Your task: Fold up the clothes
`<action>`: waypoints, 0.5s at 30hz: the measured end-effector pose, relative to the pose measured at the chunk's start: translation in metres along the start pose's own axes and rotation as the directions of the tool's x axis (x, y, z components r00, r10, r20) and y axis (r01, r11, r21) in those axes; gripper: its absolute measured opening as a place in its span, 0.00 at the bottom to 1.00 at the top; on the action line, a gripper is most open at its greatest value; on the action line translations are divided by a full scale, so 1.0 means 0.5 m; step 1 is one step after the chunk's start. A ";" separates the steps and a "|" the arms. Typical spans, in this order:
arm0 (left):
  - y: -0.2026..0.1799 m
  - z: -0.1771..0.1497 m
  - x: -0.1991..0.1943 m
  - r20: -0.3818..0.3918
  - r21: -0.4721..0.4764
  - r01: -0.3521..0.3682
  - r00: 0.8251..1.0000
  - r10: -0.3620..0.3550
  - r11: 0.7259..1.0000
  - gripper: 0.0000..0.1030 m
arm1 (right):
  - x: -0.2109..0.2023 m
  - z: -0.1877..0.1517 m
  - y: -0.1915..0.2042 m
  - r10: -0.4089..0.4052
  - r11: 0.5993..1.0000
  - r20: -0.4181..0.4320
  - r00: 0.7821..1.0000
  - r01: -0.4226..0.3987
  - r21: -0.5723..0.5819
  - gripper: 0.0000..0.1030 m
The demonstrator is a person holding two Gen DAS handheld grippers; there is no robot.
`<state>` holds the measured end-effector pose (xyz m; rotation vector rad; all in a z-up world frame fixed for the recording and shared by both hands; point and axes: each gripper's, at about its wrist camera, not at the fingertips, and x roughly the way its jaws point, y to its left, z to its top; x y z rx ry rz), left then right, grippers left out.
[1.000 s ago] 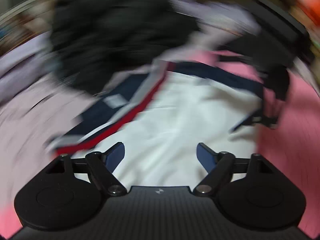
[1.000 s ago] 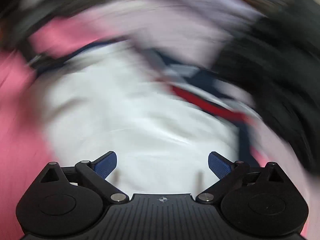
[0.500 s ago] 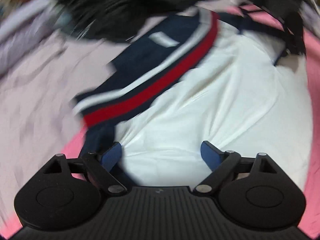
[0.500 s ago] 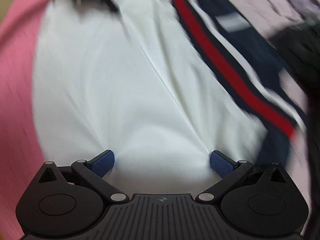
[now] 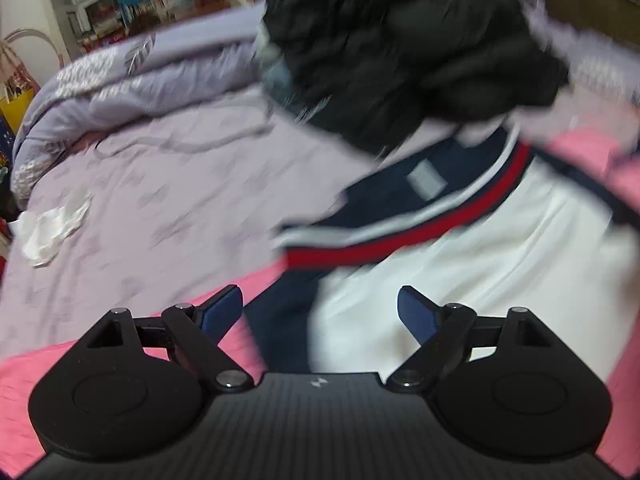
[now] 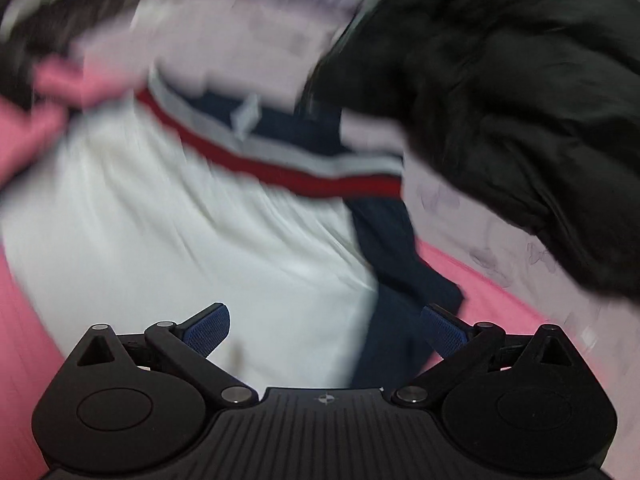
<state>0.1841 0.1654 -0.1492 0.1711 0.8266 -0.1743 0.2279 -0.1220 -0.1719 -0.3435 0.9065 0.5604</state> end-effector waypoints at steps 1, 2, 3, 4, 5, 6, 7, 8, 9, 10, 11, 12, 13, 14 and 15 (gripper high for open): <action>-0.035 0.007 -0.002 0.021 -0.006 0.019 1.000 -0.019 1.000 0.85 | -0.007 -0.016 0.028 0.000 0.996 0.045 0.999 -0.003 0.084 1.00; -0.074 0.013 0.003 0.030 0.003 0.028 0.999 -0.028 1.000 0.86 | -0.003 -0.033 0.054 -0.004 0.989 0.065 0.998 -0.006 0.145 1.00; -0.115 0.014 0.016 0.031 0.027 0.031 0.999 -0.032 0.999 0.86 | 0.020 -0.050 0.079 -0.007 0.986 0.044 0.999 -0.001 0.169 1.00; -0.153 0.011 0.035 0.026 0.057 0.028 0.999 -0.029 0.998 0.87 | 0.044 -0.067 0.105 -0.009 0.981 0.022 1.000 0.004 0.193 1.00; -0.187 0.005 0.059 0.015 0.083 0.010 1.000 -0.012 0.997 0.87 | 0.067 -0.085 0.130 -0.010 0.976 0.001 1.000 0.010 0.217 1.00; -0.215 -0.003 0.087 0.005 0.089 -0.022 1.000 0.022 0.996 0.87 | 0.090 -0.102 0.155 -0.011 0.971 -0.020 1.000 0.016 0.240 1.00; -0.234 -0.011 0.117 -0.010 0.077 -0.060 0.998 0.061 0.995 0.87 | 0.113 -0.119 0.180 -0.012 0.964 -0.041 0.999 0.023 0.263 1.00; -0.246 -0.019 0.147 -0.032 0.063 -0.099 0.994 0.101 0.993 0.87 | 0.128 -0.136 0.199 -0.021 0.962 -0.041 0.999 0.032 0.271 1.00; -0.252 -0.027 0.173 -0.039 0.054 -0.139 0.989 0.142 0.989 0.88 | 0.127 -0.154 0.207 -0.046 0.966 -0.002 0.999 0.045 0.255 1.00; -0.253 -0.027 0.187 -0.016 0.048 -0.172 0.985 0.173 0.984 0.89 | 0.127 -0.168 0.212 -0.060 0.969 0.025 0.998 0.052 0.243 1.00; -0.249 -0.017 0.198 -0.001 0.044 -0.200 0.980 0.200 0.979 0.89 | 0.128 -0.174 0.211 -0.059 0.970 0.032 0.998 0.050 0.237 1.00; -0.245 -0.007 0.210 0.014 0.039 -0.228 0.974 0.228 0.973 0.90 | 0.129 -0.177 0.209 -0.055 0.971 0.035 0.998 0.045 0.235 1.00; -0.240 0.004 0.222 0.026 0.035 -0.252 0.967 0.252 0.967 0.93 | 0.131 -0.175 0.203 -0.044 0.970 0.030 0.999 0.035 0.239 1.00; -0.232 0.020 0.237 0.025 0.033 -0.262 0.965 0.262 0.964 0.95 | 0.133 -0.172 0.198 -0.035 0.970 0.025 0.999 0.028 0.243 1.00; -0.222 0.037 0.255 0.017 0.030 -0.263 0.965 0.263 0.964 0.99 | 0.137 -0.170 0.195 -0.033 0.969 0.022 0.999 0.027 0.245 1.00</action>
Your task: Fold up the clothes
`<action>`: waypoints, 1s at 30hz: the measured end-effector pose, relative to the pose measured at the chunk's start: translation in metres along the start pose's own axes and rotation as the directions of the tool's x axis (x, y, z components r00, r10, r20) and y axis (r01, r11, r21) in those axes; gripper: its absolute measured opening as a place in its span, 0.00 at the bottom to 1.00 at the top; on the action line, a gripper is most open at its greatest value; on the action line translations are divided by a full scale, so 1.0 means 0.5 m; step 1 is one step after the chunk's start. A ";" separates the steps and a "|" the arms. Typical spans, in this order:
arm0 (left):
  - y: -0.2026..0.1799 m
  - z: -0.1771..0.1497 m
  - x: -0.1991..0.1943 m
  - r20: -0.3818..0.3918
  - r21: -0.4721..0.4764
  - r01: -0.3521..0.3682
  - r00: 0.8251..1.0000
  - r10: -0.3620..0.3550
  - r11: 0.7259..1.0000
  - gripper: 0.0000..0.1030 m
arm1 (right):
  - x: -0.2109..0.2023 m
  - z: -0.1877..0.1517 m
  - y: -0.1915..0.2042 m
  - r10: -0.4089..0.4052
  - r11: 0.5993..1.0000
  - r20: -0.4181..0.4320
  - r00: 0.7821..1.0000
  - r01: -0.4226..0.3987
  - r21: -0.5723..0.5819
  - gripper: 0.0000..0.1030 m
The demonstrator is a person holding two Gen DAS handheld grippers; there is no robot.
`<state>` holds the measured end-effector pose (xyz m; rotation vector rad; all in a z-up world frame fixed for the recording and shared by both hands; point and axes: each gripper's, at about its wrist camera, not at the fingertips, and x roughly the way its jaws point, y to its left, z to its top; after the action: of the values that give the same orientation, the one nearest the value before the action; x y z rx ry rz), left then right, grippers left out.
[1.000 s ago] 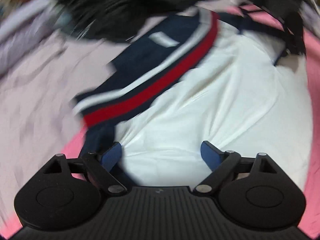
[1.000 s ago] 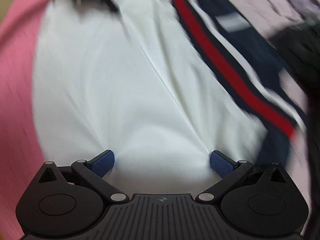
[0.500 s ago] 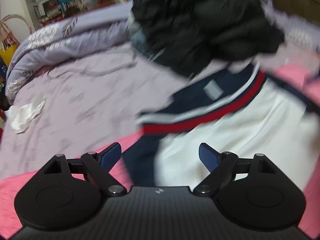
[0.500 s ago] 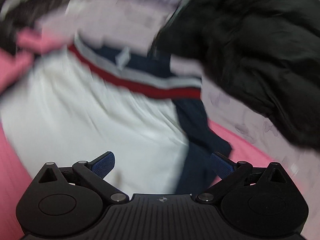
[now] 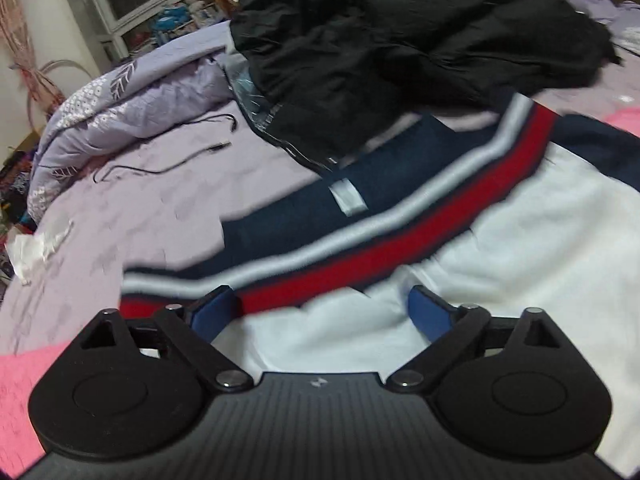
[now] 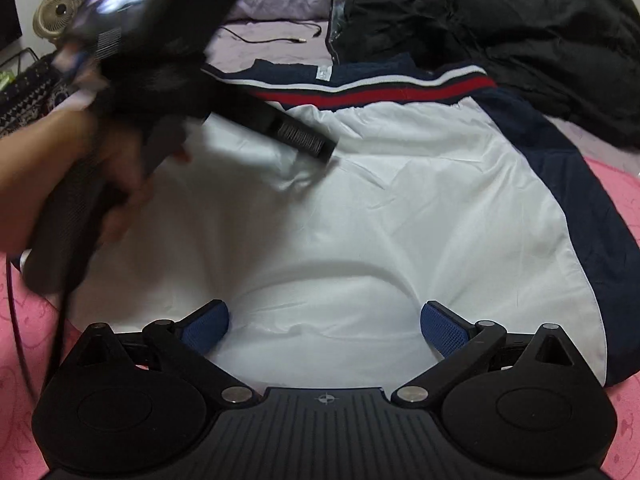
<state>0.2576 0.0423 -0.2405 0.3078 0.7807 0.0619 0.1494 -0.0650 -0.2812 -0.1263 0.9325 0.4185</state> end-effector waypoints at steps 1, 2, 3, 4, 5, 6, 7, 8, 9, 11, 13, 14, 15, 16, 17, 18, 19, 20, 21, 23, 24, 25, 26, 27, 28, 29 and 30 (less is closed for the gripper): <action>0.006 0.015 0.018 -0.008 -0.001 -0.002 1.000 0.002 1.000 1.00 | 0.003 0.000 0.000 -0.002 1.000 0.000 1.000 0.002 0.001 1.00; 0.009 0.028 0.034 -0.007 0.001 -0.029 1.000 0.029 1.000 1.00 | 0.004 -0.001 0.002 -0.006 1.000 0.003 1.000 0.006 0.002 1.00; 0.012 0.040 0.050 -0.005 0.003 -0.056 0.998 0.056 0.998 1.00 | 0.005 -0.002 0.002 -0.011 1.000 0.005 1.000 0.011 0.005 1.00; 0.017 0.052 0.066 -0.009 0.000 -0.080 0.997 0.080 0.997 1.00 | 0.006 -0.003 0.000 -0.014 1.000 0.004 1.000 0.014 0.007 1.00; 0.029 0.063 0.082 -0.031 -0.025 -0.086 0.996 0.085 0.996 1.00 | 0.008 -0.002 -0.001 -0.016 1.000 0.002 1.000 0.016 0.008 1.00; 0.040 0.069 0.095 -0.052 -0.064 -0.080 0.996 0.077 0.995 1.00 | 0.008 -0.001 -0.002 -0.016 1.000 0.001 1.000 0.016 0.009 1.00; 0.049 0.075 0.106 -0.070 -0.094 -0.082 0.995 0.076 0.992 1.00 | 0.011 0.000 -0.005 -0.015 1.000 0.000 1.000 0.015 0.010 1.00; 0.051 0.079 0.117 -0.084 -0.094 -0.109 0.991 0.101 0.990 0.99 | 0.016 0.003 -0.007 -0.014 1.000 -0.001 1.000 0.014 0.010 1.00; 0.054 0.083 0.127 -0.099 -0.094 -0.133 0.987 0.124 0.987 0.99 | 0.018 0.003 -0.008 -0.012 1.000 -0.001 1.000 0.012 0.010 1.00; 0.065 0.090 0.137 -0.130 -0.092 -0.162 0.980 0.150 0.982 0.94 | 0.016 0.003 -0.012 -0.010 1.000 0.000 1.000 0.010 0.010 1.00; 0.087 0.095 0.126 -0.126 -0.132 -0.141 0.984 0.125 0.981 0.91 | 0.014 0.003 -0.014 -0.009 1.000 0.002 1.000 0.009 0.010 1.00; 0.100 0.096 0.111 -0.109 -0.151 -0.133 0.987 0.117 0.980 0.91 | 0.014 0.003 -0.016 -0.009 1.000 0.005 1.000 0.009 0.010 1.00; 0.110 0.097 0.095 -0.090 -0.162 -0.121 0.990 0.107 0.979 0.91 | 0.014 0.003 -0.016 -0.009 1.000 0.008 1.000 0.009 0.009 1.00; 0.121 0.094 0.076 -0.071 -0.167 -0.107 0.993 0.096 0.980 0.91 | 0.011 0.001 -0.015 -0.009 1.000 0.012 1.000 0.009 0.009 1.00; 0.131 0.090 0.054 -0.055 -0.165 -0.098 0.994 0.090 0.981 0.91 | 0.007 -0.001 -0.012 -0.010 1.000 0.015 1.000 0.010 0.008 1.00; 0.140 0.084 0.032 -0.040 -0.161 -0.087 0.996 0.082 0.983 0.91 | 0.003 -0.003 -0.009 -0.011 1.000 0.018 1.000 0.011 0.007 1.00; 0.147 0.072 0.008 -0.026 -0.151 -0.070 0.997 0.067 0.986 0.92 | 0.005 -0.002 -0.011 -0.010 1.000 0.020 1.000 0.010 0.005 1.00; 0.153 0.060 -0.016 -0.015 -0.140 -0.053 0.999 0.051 0.989 0.92 | 0.005 -0.001 -0.012 -0.010 1.000 0.021 1.000 0.009 0.004 1.00; 0.156 0.043 -0.040 -0.012 -0.123 -0.035 0.999 0.034 0.992 0.92 | 0.005 -0.002 -0.012 -0.009 1.000 0.021 1.000 0.009 0.003 1.00; 0.161 0.010 -0.089 -0.009 -0.087 -0.001 1.000 0.000 0.996 0.92 | 0.006 0.000 -0.015 -0.008 1.000 0.020 1.000 0.008 0.000 1.00; 0.158 -0.010 -0.114 -0.015 -0.063 0.015 1.000 -0.016 0.998 0.92 | 0.005 -0.001 -0.015 -0.007 1.000 0.020 1.000 0.007 -0.002 1.00; 0.153 -0.030 -0.135 -0.022 -0.039 0.031 0.999 -0.032 0.999 0.92 | -0.001 -0.005 -0.011 -0.007 1.000 0.020 1.000 0.007 -0.004 1.00; 0.147 -0.051 -0.154 -0.033 -0.011 0.049 0.998 -0.049 0.999 0.93 | -0.007 -0.011 -0.006 -0.007 1.000 0.021 1.000 0.007 -0.005 1.00; 0.141 -0.072 -0.172 -0.045 0.016 0.067 0.997 -0.066 0.998 0.94 | -0.012 -0.014 -0.003 -0.007 1.000 0.021 1.000 0.007 -0.007 1.00; 0.134 -0.094 -0.190 -0.058 0.043 0.084 0.995 -0.082 0.996 0.94 | -0.014 -0.016 -0.001 -0.007 1.000 0.021 1.000 0.007 -0.008 1.00; 0.126 -0.115 -0.201 -0.076 0.068 0.096 0.993 -0.090 0.993 0.94 | -0.015 -0.017 0.000 -0.007 1.000 0.020 1.000 0.007 -0.009 1.00; 0.118 -0.136 -0.208 -0.100 0.095 0.093 0.991 -0.084 0.991 0.94 | -0.016 -0.018 0.002 -0.008 1.000 0.019 1.000 0.008 -0.009 1.00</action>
<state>0.1395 0.0983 -0.1977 0.3662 0.8937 -0.0464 0.1380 -0.0690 -0.2799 -0.1346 0.9115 0.4159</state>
